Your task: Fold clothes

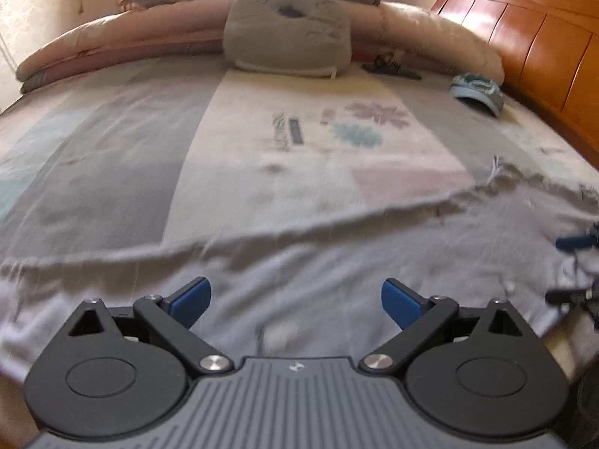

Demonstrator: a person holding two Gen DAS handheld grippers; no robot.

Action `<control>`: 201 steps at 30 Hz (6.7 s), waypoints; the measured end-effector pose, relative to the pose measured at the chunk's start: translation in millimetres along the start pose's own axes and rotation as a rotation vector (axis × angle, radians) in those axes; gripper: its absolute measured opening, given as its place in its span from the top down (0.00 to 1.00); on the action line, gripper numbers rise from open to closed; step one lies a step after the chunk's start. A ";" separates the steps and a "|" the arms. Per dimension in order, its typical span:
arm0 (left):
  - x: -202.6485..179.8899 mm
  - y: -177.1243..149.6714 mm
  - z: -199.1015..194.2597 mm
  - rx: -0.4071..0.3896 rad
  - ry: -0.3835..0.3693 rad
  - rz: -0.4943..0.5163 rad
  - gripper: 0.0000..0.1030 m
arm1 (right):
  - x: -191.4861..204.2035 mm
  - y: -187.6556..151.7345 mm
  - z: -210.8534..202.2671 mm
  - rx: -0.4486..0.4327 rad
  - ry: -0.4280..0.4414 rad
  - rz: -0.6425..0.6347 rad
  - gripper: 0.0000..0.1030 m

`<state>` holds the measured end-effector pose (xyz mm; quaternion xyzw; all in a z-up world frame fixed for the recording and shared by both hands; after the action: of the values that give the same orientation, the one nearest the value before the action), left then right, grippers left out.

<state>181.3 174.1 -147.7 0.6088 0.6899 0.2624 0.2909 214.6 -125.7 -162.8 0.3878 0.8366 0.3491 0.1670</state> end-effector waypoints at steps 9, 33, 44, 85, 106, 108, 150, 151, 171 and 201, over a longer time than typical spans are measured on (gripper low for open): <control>5.8 21.3 44.0 0.024 0.048 -0.016 0.05 | -2.3 -3.1 -3.3 -0.008 -0.008 0.019 0.00; -59.8 -1.5 3.7 0.036 0.021 0.101 0.03 | -127.4 -53.3 -81.4 -0.036 -0.177 0.168 0.00; -64.7 -21.4 11.0 0.106 0.014 0.092 0.03 | -151.7 -66.4 -74.7 0.010 -0.242 0.239 0.00; -80.5 -14.4 3.5 0.081 0.048 0.167 0.03 | -178.9 11.5 -30.2 -0.101 -0.193 0.330 0.00; -97.0 -15.3 4.6 0.087 0.022 0.188 0.03 | -159.0 -43.4 -55.4 -0.013 -0.139 0.377 0.00; -97.3 -16.4 1.7 0.088 0.028 0.186 0.03 | -169.5 -56.2 -60.3 -0.008 -0.193 0.400 0.00; 43.2 8.9 27.2 0.079 0.113 -0.055 0.02 | -135.9 -50.5 -36.3 -0.025 -0.385 0.357 0.00; 48.6 9.8 33.7 0.084 0.110 -0.081 0.01 | -135.6 -50.5 -36.5 -0.025 -0.387 0.358 0.00; -24.7 10.5 45.7 0.074 0.014 0.052 0.01 | -132.4 -53.1 -38.5 -0.062 -0.409 0.360 0.00; -48.8 -36.1 -7.0 0.144 0.005 0.084 0.01 | -17.4 -7.4 -12.4 0.013 -0.147 0.145 0.00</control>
<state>155.8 121.2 -164.7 0.6558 0.6816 0.2255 0.2333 215.1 -148.0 -159.2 0.4727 0.7941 0.3256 0.1996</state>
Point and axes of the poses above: each gripper's, at about its wrist camera, not at the fingertips, and z roughly the way its jaws point, x to its left, y to its top, the point moved 6 cm from there along z, roughly the way its jaws point, and after that the axes turned 2 degrees about -z, right-handed, at the moved point
